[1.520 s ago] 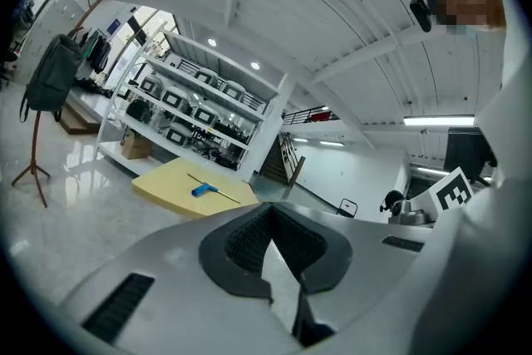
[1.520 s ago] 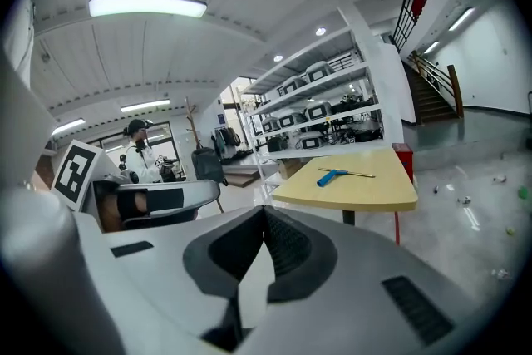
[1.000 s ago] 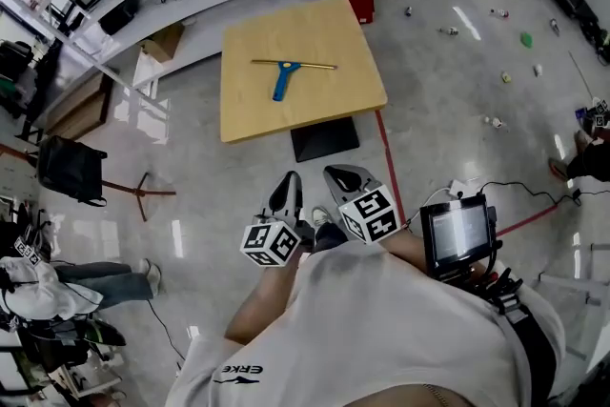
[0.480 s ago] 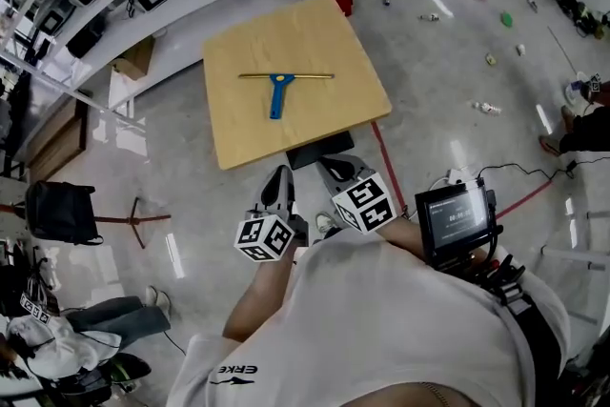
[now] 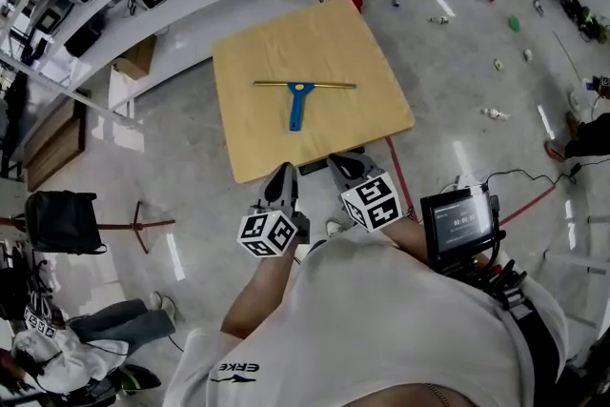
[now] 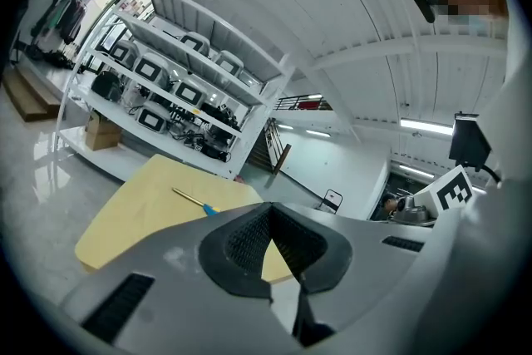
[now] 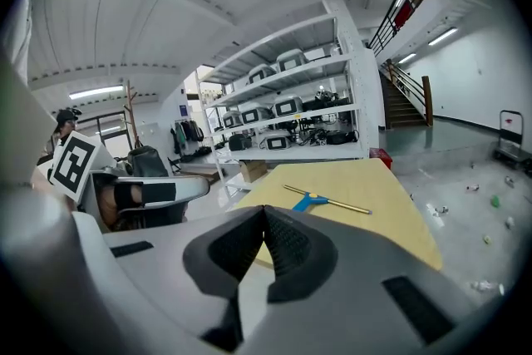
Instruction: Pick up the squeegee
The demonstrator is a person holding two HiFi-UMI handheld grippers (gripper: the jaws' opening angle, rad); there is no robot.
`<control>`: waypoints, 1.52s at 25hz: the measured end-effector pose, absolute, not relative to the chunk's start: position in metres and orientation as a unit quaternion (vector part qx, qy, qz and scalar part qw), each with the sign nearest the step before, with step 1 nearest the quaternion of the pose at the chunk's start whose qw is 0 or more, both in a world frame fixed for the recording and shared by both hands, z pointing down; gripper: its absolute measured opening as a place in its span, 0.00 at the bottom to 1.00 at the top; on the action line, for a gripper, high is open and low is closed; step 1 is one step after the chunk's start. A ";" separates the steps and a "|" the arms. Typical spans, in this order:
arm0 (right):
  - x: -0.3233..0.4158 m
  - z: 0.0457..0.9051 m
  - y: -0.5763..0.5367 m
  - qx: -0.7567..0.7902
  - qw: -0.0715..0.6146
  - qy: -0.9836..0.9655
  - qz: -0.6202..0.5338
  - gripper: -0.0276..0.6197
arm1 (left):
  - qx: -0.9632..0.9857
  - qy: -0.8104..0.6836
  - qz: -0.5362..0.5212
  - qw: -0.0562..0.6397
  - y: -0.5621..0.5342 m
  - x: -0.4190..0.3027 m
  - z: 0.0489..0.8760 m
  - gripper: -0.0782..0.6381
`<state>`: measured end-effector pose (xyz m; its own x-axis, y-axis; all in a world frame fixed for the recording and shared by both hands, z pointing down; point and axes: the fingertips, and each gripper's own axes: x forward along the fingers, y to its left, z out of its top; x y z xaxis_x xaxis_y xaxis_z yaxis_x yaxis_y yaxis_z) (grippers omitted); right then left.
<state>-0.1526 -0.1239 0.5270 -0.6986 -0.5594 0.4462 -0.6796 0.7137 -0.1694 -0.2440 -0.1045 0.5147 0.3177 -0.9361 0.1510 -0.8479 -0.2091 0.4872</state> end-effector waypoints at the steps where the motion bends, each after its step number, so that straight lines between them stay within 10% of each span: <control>1: -0.155 0.528 -0.129 0.343 0.185 -0.906 0.164 0.05 | 0.771 -0.578 -0.088 0.251 -0.109 -0.247 0.517 0.12; 38: -0.159 0.595 -0.328 0.325 0.212 -0.887 0.249 0.05 | 0.743 -0.580 0.121 0.313 -0.301 -0.257 0.653 0.20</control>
<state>-0.1592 -0.3281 0.5945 -0.6989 -0.4709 0.5383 -0.6823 0.6647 -0.3045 -0.2572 -0.3013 0.6531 0.2983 -0.7851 0.5428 -0.9369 -0.1322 0.3237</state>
